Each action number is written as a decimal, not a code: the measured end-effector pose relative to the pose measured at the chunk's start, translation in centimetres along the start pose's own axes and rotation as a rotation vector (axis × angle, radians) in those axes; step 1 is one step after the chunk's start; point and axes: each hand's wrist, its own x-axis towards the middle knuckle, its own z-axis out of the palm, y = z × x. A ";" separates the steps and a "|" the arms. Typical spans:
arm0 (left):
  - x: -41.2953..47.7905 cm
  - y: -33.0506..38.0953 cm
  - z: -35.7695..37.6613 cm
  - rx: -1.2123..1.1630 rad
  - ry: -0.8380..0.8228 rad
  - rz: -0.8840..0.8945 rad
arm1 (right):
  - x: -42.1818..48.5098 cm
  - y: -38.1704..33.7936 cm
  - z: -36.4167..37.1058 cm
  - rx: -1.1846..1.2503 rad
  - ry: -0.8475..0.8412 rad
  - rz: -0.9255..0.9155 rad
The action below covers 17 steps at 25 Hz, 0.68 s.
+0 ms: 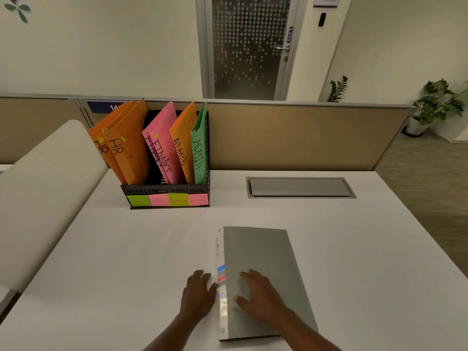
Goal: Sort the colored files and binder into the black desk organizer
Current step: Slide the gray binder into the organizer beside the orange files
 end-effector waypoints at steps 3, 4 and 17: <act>-0.3 1.3 -0.2 -0.245 0.036 -0.095 | -0.2 2.3 -0.3 0.013 -0.008 0.083; -0.5 2.1 -0.3 -0.360 0.016 -0.148 | -0.3 2.9 -0.1 0.002 -0.039 0.092; -3.0 7.0 -2.0 -0.948 -0.164 -0.441 | -1.5 1.6 -1.4 0.317 -0.006 0.149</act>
